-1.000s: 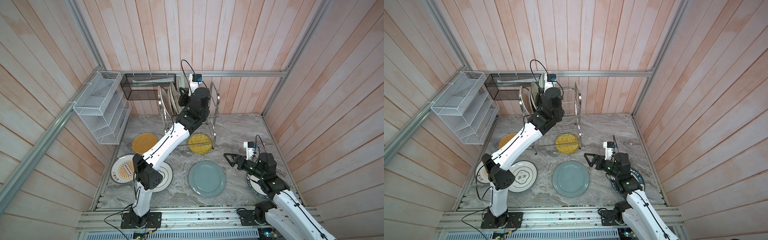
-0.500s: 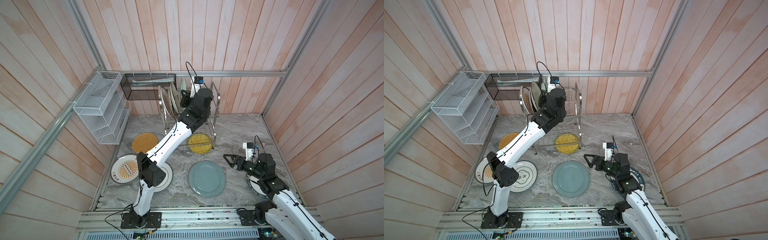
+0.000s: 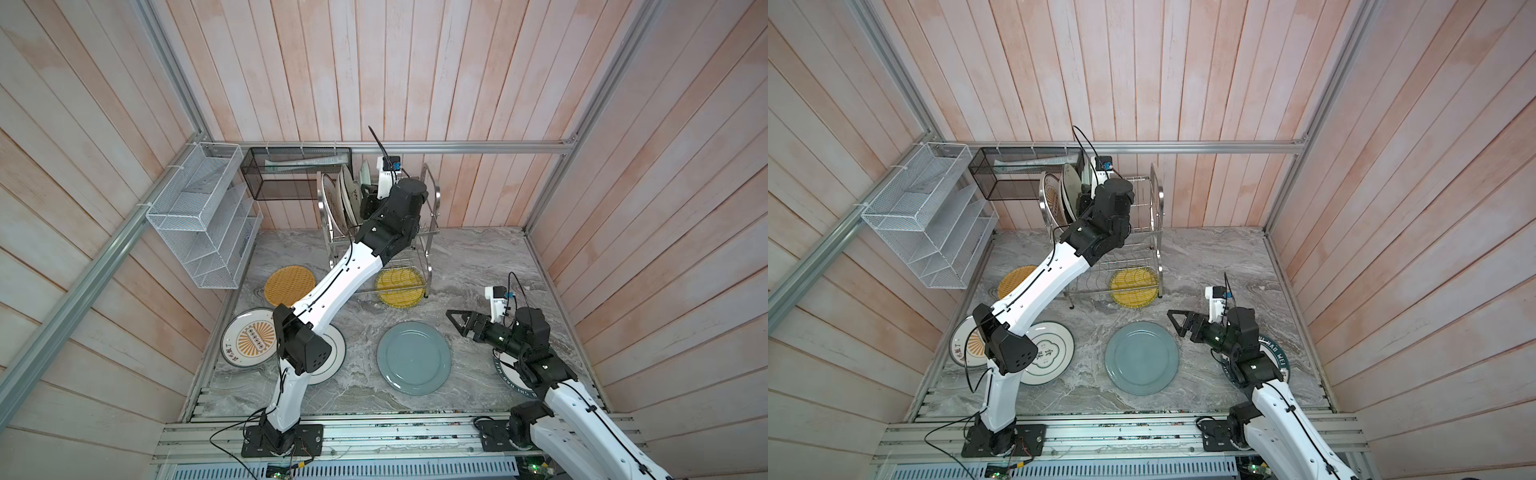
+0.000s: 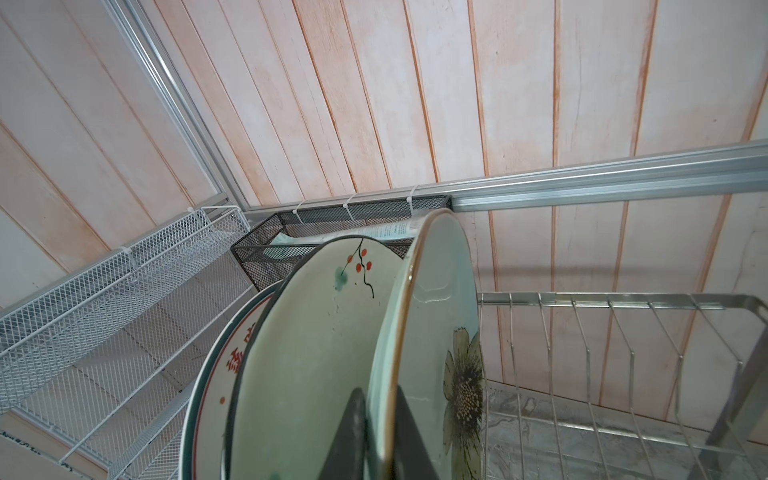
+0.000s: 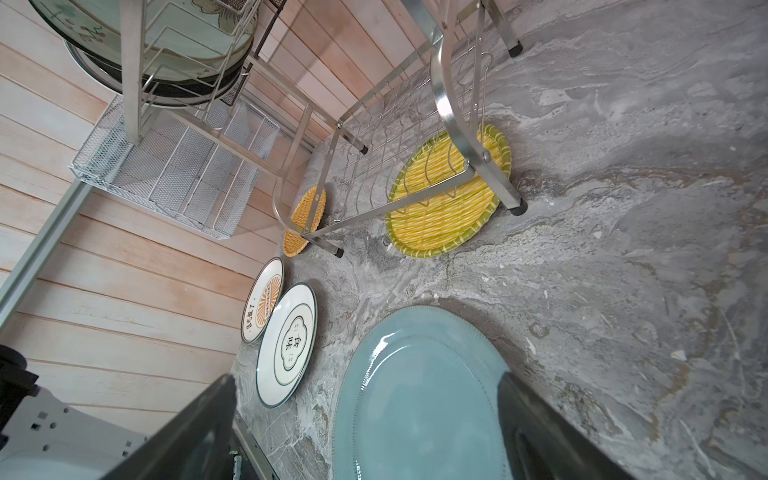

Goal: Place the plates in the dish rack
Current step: 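Lower the sunflower plate into the rack slot beside the cream plate with the left gripper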

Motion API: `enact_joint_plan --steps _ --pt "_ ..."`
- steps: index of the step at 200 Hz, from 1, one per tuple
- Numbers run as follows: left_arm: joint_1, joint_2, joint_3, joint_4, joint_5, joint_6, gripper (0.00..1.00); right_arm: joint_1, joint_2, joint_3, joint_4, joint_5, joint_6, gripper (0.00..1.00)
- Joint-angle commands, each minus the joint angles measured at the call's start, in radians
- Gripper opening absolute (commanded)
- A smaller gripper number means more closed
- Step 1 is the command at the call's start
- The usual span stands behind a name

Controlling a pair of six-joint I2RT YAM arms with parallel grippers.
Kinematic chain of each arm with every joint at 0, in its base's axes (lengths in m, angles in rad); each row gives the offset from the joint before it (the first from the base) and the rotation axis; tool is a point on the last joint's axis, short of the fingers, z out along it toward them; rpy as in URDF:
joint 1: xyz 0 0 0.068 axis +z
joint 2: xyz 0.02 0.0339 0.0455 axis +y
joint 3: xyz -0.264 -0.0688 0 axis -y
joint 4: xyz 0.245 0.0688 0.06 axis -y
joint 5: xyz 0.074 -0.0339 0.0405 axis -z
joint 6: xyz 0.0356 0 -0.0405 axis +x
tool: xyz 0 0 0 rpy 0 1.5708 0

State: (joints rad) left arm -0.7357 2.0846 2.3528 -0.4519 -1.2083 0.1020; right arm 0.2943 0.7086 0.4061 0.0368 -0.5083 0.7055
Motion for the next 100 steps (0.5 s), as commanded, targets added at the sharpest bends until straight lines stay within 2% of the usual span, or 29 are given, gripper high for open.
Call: enact_joint_plan --steps 1,52,71,100 --pt "0.001 -0.030 0.026 -0.032 0.044 -0.071 0.16 0.007 -0.006 -0.012 0.007 -0.012 -0.005 0.98" --pt "-0.003 -0.063 0.016 -0.068 0.062 -0.118 0.22 0.008 -0.003 -0.017 0.015 -0.011 0.002 0.98" --pt "-0.004 -0.076 0.010 -0.075 0.078 -0.135 0.28 0.011 -0.001 -0.016 0.017 -0.012 0.005 0.98" --pt "-0.004 -0.088 0.011 -0.076 0.088 -0.137 0.29 0.015 -0.001 -0.021 0.018 -0.010 0.006 0.98"
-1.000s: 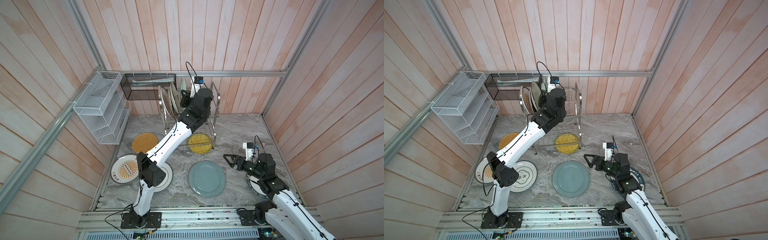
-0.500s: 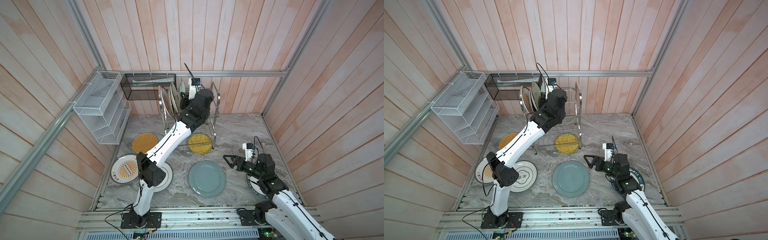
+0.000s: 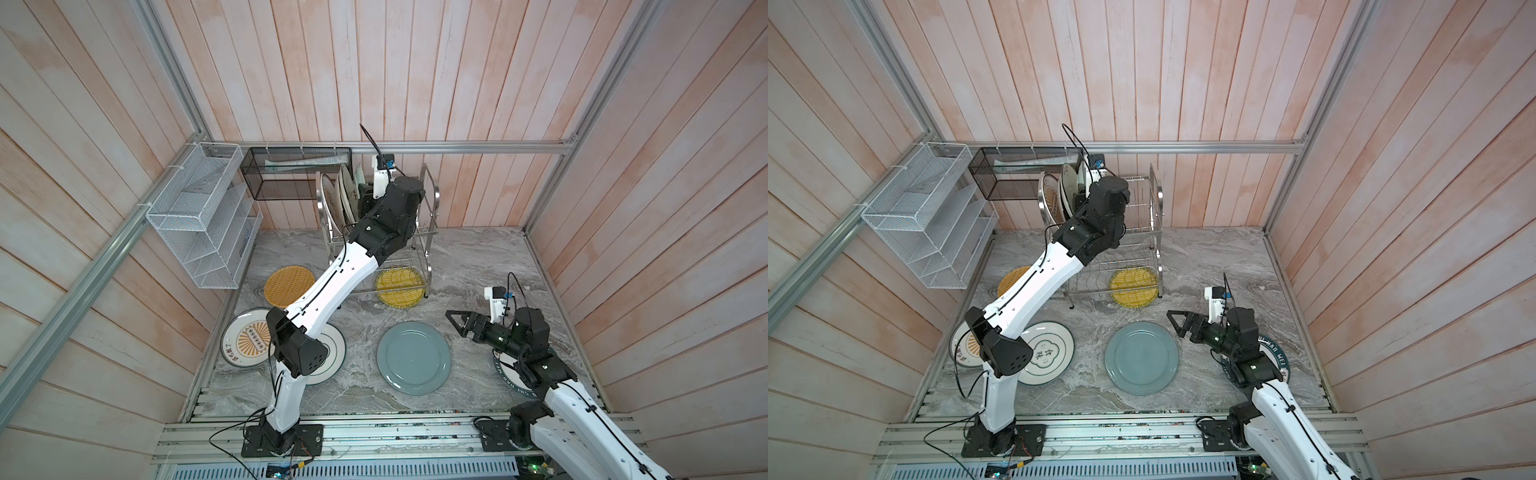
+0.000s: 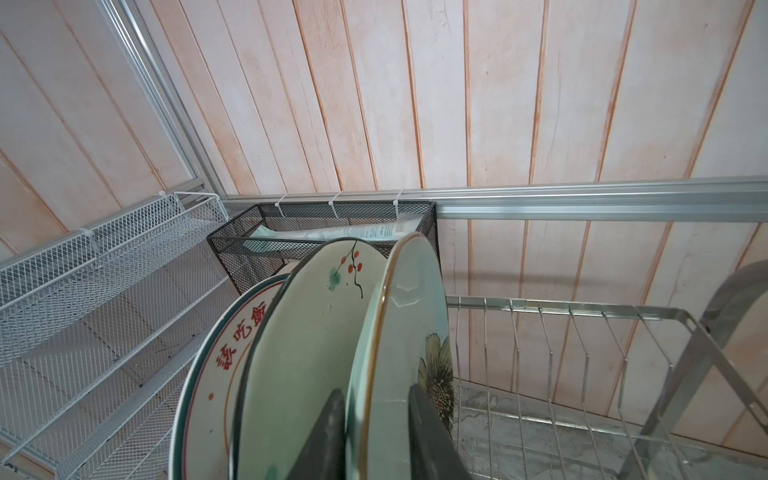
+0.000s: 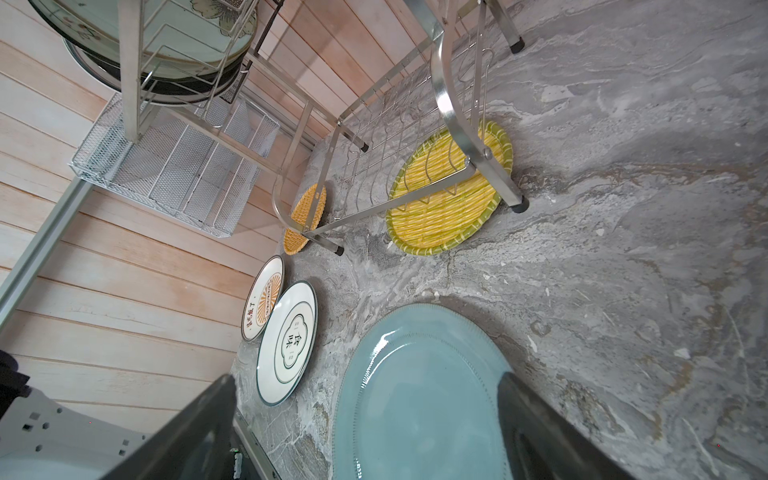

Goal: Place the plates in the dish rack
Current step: 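Lower the sunflower plate into the rack slot beside the cream plate with the left gripper, then open the left gripper and pull back from the rack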

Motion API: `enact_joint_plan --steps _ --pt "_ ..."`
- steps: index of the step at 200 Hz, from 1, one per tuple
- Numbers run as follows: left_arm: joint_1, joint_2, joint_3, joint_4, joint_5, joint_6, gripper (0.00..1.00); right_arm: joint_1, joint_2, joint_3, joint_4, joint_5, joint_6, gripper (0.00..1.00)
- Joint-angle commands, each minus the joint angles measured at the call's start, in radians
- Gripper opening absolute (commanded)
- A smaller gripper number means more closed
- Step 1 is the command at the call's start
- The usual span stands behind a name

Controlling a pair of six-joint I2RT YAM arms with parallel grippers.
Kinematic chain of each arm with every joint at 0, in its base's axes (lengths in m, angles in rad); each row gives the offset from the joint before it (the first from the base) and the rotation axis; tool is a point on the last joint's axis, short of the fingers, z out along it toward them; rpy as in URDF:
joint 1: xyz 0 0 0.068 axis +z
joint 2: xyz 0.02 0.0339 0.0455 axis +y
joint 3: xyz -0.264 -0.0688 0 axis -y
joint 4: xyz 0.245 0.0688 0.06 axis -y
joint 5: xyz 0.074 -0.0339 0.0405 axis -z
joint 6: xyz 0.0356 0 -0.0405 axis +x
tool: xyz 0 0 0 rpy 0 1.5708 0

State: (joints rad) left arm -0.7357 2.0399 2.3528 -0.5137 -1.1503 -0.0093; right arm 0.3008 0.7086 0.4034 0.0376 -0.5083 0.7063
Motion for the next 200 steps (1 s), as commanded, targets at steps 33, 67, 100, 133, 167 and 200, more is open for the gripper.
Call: enact_joint_plan --steps 33,67,100,133,167,200 --pt "-0.005 -0.051 0.020 -0.024 0.044 -0.027 0.29 0.010 -0.006 -0.018 0.018 -0.004 0.007 0.98" --pt "-0.010 -0.074 0.025 -0.030 0.062 -0.026 0.30 0.012 -0.006 -0.018 0.014 -0.001 0.006 0.98" --pt "-0.019 -0.089 0.042 -0.045 0.073 -0.023 0.33 0.015 -0.006 -0.018 0.012 0.006 0.007 0.98" --pt "-0.020 -0.107 0.045 -0.053 0.094 -0.023 0.36 0.018 -0.010 -0.017 0.001 0.019 0.005 0.98" --pt "-0.023 -0.131 0.061 -0.087 0.142 -0.051 0.37 0.017 -0.015 -0.011 -0.012 0.031 0.002 0.98" --pt "-0.023 -0.179 0.055 -0.141 0.251 -0.120 0.40 0.018 -0.017 0.008 -0.042 0.056 -0.014 0.98"
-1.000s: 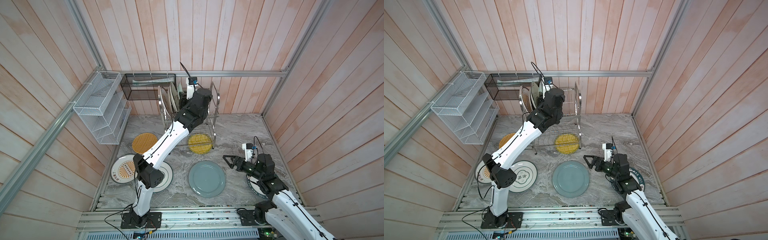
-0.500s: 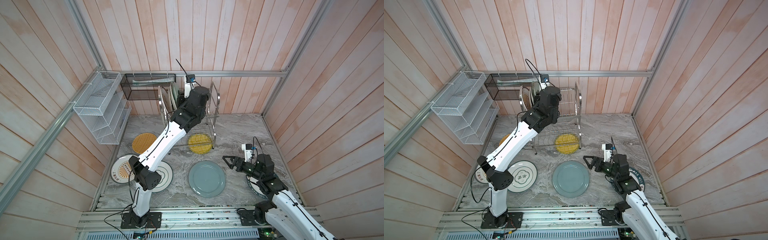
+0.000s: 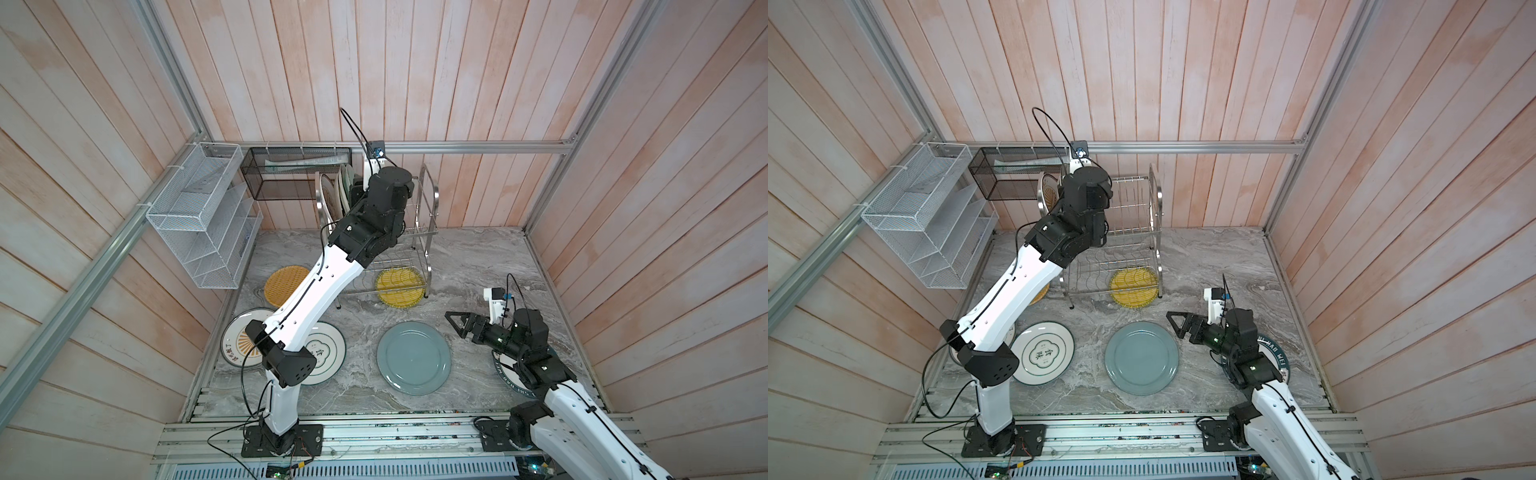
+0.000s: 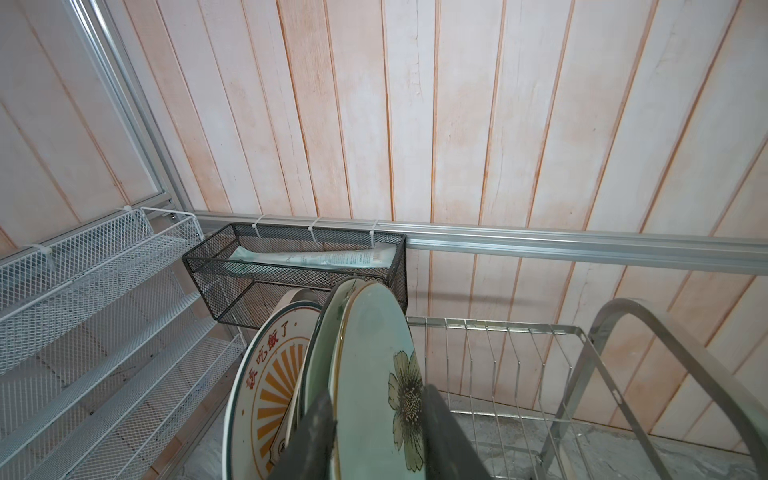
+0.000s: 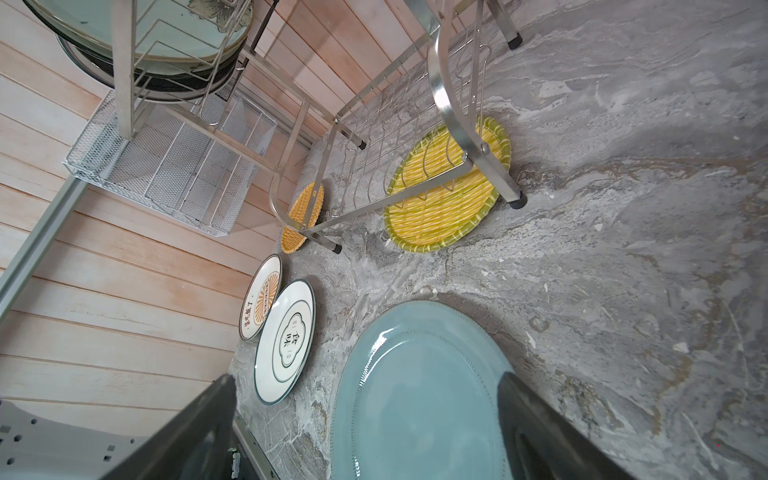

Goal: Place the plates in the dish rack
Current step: 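Open the left gripper and pull back from the rack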

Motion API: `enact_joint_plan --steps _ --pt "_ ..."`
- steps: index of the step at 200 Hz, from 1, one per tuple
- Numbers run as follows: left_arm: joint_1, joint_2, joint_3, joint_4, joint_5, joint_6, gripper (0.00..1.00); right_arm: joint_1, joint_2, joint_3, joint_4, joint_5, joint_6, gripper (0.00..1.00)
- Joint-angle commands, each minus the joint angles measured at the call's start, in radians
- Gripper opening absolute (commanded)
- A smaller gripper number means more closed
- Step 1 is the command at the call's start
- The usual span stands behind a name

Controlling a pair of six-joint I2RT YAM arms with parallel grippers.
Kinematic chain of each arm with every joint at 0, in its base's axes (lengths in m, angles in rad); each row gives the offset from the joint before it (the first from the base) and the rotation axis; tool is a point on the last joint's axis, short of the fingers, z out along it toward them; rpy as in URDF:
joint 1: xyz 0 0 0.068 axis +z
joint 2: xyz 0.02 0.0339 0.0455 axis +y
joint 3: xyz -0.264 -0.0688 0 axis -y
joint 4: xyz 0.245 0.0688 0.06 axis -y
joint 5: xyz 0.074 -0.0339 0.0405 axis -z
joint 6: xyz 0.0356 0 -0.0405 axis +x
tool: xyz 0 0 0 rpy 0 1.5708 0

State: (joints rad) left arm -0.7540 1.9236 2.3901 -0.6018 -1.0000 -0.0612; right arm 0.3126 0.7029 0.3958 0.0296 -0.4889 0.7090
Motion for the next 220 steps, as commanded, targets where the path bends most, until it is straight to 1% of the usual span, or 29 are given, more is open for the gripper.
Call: enact_joint_plan --steps 1,31,50,66,99,114,138,186,205,220 --pt "-0.005 -0.066 0.015 -0.054 0.105 -0.069 0.41 0.006 -0.011 0.017 -0.036 0.038 -0.018 0.98" --pt "-0.002 -0.158 -0.073 -0.060 0.212 -0.108 0.47 0.006 -0.011 0.040 -0.065 0.067 -0.035 0.98" --pt "0.002 -0.236 -0.171 -0.035 0.306 -0.124 0.55 0.006 -0.010 0.054 -0.077 0.082 -0.043 0.98" --pt "0.006 -0.302 -0.248 -0.012 0.385 -0.131 0.67 0.005 -0.009 0.065 -0.093 0.100 -0.053 0.98" --pt "0.014 -0.462 -0.441 0.050 0.559 -0.125 1.00 0.005 0.001 0.087 -0.115 0.147 -0.071 0.98" --pt "0.020 -0.551 -0.549 0.087 0.643 -0.118 1.00 0.005 0.018 0.098 -0.119 0.159 -0.077 0.98" --pt "0.025 -0.687 -0.732 0.148 0.734 -0.118 1.00 0.005 0.041 0.110 -0.122 0.182 -0.082 0.98" --pt "0.027 -0.935 -1.028 0.171 0.871 -0.139 1.00 0.003 0.077 0.127 -0.117 0.248 -0.089 0.98" --pt "0.026 -1.031 -1.171 0.188 0.973 -0.144 1.00 0.002 0.104 0.140 -0.111 0.273 -0.093 0.98" --pt "0.025 -1.111 -1.286 0.200 1.029 -0.165 1.00 0.002 0.125 0.151 -0.107 0.292 -0.092 0.98"
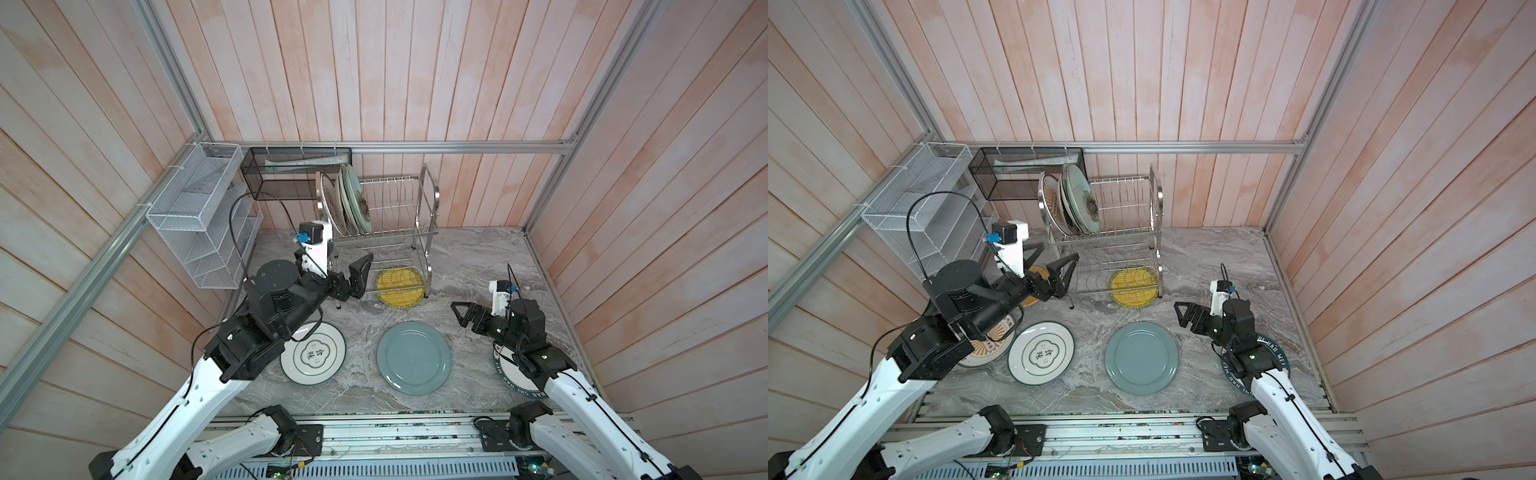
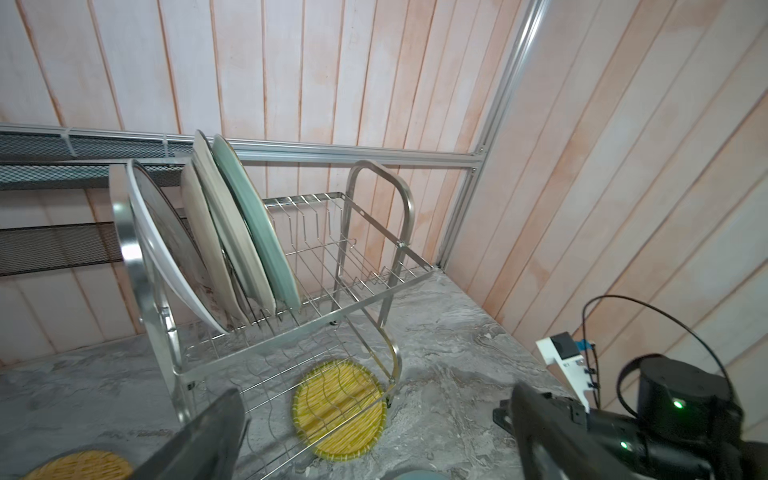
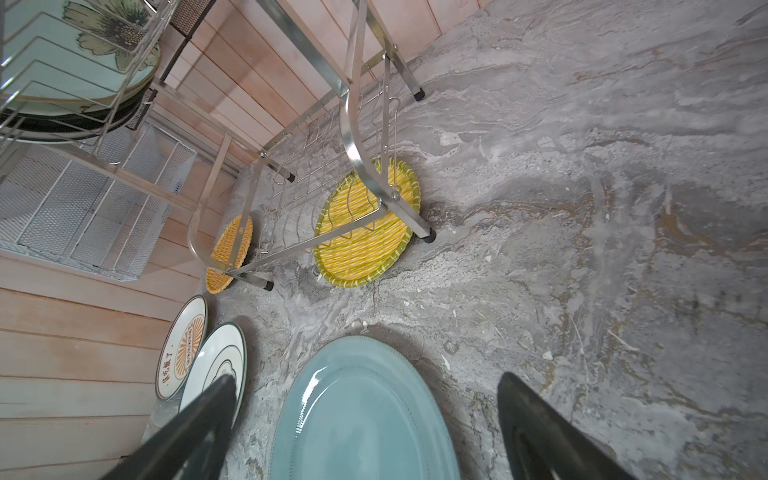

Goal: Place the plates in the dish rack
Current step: 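Open the left gripper and pull back from the rack, then reach the right gripper to the green-rimmed plate while the left arm retracts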

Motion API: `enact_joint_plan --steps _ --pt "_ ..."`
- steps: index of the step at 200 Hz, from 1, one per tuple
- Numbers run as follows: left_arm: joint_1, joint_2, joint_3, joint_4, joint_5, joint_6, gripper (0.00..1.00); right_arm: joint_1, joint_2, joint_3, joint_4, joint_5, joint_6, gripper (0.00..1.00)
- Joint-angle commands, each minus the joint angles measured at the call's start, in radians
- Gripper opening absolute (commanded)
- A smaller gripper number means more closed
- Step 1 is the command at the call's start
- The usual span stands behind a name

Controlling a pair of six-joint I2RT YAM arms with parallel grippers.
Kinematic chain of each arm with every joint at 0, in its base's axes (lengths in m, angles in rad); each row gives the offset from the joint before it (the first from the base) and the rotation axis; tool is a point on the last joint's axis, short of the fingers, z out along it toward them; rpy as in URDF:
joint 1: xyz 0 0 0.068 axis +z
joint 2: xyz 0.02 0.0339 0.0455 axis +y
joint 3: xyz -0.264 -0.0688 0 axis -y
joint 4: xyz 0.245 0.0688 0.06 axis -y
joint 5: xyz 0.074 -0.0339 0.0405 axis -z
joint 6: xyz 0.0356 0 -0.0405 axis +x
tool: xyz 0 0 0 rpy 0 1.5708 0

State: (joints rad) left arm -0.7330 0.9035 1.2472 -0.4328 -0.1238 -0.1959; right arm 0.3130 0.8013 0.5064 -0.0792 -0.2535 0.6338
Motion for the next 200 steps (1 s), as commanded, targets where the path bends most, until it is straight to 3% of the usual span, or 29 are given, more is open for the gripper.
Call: enact_joint_plan --steps 1,38,75,149,200 --pt "0.004 -0.096 -0.151 0.032 0.156 -0.032 1.00 0.001 0.028 0.042 0.002 0.058 -0.017 0.98" --pt "0.004 -0.269 -0.423 0.081 0.245 -0.066 1.00 -0.012 0.064 0.066 -0.013 0.131 -0.029 0.98" --pt "0.005 -0.365 -0.555 0.084 0.362 -0.070 1.00 -0.097 0.094 0.054 -0.012 0.155 -0.018 0.98" --pt "0.004 -0.236 -0.552 0.086 0.401 -0.102 1.00 -0.478 0.216 -0.004 -0.068 0.204 0.093 0.98" --pt "0.005 -0.224 -0.558 0.099 0.418 -0.106 1.00 -0.688 0.151 -0.052 -0.202 0.407 0.198 0.98"
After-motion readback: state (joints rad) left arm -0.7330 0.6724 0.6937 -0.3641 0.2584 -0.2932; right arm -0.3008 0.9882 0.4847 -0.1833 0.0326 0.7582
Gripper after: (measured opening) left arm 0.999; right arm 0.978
